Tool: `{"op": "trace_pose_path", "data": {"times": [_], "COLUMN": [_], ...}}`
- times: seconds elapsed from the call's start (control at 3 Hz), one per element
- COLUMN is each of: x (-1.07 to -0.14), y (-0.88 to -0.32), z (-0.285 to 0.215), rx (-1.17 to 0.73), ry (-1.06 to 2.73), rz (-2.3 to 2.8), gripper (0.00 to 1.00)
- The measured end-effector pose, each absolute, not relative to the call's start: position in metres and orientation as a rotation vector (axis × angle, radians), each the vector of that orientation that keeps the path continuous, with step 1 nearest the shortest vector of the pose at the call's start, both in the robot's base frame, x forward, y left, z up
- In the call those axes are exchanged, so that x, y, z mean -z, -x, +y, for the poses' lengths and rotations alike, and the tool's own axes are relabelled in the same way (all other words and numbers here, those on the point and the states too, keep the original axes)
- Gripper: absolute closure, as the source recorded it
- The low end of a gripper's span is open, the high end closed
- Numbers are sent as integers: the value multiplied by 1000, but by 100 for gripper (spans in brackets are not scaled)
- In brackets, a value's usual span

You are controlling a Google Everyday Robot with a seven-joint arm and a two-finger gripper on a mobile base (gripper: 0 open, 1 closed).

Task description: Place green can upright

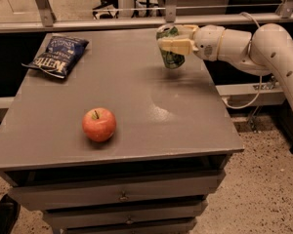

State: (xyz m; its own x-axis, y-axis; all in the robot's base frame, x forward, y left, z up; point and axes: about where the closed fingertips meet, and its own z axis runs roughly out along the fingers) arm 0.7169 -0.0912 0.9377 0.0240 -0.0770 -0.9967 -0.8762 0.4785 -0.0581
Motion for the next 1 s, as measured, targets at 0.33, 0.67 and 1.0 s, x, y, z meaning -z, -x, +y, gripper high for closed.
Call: {"op": "trace_pose_path", "data": {"times": [0.33,0.67,1.0], "x": [-931,-921,-912], "y": [-718,-719,-718], "z": [-96,-101,-106], "rx": [-847,-925,-981], "ry": [859,814,782], "rz": [1417,1416,1415], "gripper": [100,89,66]}}
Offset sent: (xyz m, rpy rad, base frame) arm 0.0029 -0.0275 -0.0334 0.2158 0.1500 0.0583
